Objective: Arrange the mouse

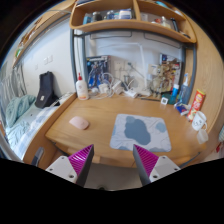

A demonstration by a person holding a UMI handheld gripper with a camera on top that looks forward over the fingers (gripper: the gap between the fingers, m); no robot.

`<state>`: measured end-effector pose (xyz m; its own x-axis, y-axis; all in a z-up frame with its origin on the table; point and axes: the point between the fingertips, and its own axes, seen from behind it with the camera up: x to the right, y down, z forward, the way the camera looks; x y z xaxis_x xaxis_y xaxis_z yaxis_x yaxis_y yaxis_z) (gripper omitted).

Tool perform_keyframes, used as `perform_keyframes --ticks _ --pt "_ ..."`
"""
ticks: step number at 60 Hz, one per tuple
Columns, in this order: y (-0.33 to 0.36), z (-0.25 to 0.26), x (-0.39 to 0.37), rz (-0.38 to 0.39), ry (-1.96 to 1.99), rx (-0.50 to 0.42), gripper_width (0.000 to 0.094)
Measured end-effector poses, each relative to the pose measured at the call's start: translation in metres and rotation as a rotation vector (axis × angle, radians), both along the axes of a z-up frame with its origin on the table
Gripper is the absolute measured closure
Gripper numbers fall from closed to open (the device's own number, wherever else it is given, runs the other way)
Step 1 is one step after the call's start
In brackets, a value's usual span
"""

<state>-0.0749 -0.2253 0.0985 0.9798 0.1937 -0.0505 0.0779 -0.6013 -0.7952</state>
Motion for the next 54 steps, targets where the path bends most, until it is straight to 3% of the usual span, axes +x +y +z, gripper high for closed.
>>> perform_keyframes --ticks 24,54 --pt "0.029 -0.089 -0.171 0.109 -0.022 -0.184 0.015" --pt "0.154 -0.107 -0.195 -0.006 -0.113 -0.253 0.0153"
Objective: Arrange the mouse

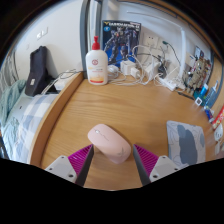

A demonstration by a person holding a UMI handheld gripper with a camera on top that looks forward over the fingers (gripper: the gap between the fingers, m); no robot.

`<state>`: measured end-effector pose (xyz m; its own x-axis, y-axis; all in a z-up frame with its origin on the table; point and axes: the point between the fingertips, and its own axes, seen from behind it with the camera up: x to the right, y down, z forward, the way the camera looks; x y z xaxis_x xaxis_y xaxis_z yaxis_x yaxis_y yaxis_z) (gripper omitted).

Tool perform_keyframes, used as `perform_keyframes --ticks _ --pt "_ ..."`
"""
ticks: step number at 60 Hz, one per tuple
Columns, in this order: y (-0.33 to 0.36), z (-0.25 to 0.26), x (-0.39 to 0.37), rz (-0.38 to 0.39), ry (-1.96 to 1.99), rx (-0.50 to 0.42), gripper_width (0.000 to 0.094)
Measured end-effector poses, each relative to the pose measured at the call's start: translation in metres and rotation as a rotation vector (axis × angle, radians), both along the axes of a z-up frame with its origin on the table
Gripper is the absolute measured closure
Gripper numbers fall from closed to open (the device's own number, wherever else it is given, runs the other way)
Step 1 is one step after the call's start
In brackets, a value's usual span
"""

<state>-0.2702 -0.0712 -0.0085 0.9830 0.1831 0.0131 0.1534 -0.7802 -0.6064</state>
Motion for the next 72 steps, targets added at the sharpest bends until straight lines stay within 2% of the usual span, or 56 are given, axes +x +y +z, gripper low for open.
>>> perform_keyframes --ticks 15,22,31,36,43,49,64,72 --pt "0.05 -0.003 0.015 -0.117 -0.022 -0.013 0.0191" --pt "0.064 -0.003 0.029 -0.18 -0.037 -0.014 0.0275" --pt "0.07 -0.005 0.027 -0.264 0.062 -0.017 0.0461" --pt "0.07 -0.004 0.028 -0.289 0.067 -0.001 0.0486" --pt "0.07 -0.005 0.029 -0.293 0.054 0.009 0.0579" --pt "0.07 -0.006 0.027 -0.268 0.043 0.016 0.0655" --pt "0.071 -0.006 0.021 -0.191 0.045 0.019 0.0657" --pt "0.07 0.003 0.016 -0.122 0.064 0.006 0.0658"
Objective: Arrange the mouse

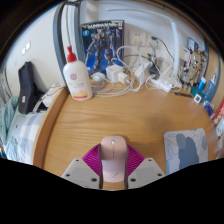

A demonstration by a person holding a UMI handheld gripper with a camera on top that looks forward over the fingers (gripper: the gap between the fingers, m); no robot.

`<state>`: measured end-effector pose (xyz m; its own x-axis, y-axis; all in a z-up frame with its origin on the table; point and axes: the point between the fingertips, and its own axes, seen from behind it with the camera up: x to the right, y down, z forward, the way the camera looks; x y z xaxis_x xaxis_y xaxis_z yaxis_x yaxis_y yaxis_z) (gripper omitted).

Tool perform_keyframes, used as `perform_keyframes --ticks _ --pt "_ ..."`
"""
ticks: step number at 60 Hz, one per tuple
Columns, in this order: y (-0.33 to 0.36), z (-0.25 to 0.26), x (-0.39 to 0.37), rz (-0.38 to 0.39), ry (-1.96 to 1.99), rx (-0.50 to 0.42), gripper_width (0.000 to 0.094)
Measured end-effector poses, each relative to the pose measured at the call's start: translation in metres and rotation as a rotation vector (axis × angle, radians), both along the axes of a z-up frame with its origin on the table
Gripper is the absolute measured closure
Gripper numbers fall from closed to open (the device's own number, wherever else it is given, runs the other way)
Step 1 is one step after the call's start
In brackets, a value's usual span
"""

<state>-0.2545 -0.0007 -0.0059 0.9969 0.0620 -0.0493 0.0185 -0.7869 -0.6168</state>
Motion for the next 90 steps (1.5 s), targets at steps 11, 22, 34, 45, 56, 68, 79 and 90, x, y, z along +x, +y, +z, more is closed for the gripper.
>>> perform_keyframes --ticks 11,22,34,45,56,68,79,90 --pt "0.029 0.12 0.044 0.015 -0.006 0.196 0.0657" --pt "0.05 0.257 0.14 -0.043 -0.059 0.424 0.0657" --pt "0.038 0.286 0.25 -0.12 -0.127 0.476 0.0659" --pt "0.017 0.177 0.298 -0.155 -0.111 0.293 0.0658" --pt "-0.012 0.059 0.291 -0.149 -0.054 0.103 0.066" --pt "-0.038 -0.004 0.278 -0.103 -0.061 -0.026 0.0653" --pt "-0.038 -0.01 0.278 -0.115 -0.047 -0.025 0.0561" --pt "-0.04 -0.013 0.285 -0.132 -0.046 -0.063 0.0363"
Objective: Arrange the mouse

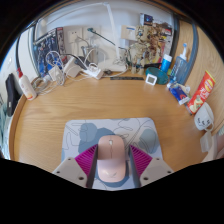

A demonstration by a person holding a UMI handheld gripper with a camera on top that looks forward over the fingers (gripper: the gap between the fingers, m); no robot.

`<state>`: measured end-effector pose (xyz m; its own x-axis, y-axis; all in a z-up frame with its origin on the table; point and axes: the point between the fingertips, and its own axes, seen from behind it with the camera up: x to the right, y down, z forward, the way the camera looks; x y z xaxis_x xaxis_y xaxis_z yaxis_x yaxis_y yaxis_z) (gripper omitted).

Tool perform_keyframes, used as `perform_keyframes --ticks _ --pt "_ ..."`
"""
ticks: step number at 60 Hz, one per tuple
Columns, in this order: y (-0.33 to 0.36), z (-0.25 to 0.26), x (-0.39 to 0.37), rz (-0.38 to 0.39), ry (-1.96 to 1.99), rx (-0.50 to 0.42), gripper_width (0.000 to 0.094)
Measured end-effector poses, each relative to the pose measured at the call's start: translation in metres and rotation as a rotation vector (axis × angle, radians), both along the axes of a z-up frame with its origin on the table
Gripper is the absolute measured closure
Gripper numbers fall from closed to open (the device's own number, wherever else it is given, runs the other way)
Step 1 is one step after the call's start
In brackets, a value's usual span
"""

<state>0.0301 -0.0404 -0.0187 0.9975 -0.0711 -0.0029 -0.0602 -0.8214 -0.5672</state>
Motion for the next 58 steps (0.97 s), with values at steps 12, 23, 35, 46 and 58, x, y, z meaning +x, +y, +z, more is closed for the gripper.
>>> perform_keyframes --ticks 12,23,35,46,58 --pt "-0.002 0.03 -0.002 0.026 -0.017 -0.033 0.0079" --pt "0.014 0.126 -0.006 0.007 -0.036 0.073 0.0078" --pt "0.029 0.217 -0.029 0.008 -0.02 0.206 0.0077" --pt "0.027 0.252 -0.055 0.039 -0.008 0.246 0.0081" --pt "0.022 0.267 -0.07 0.048 -0.011 0.258 0.0082"
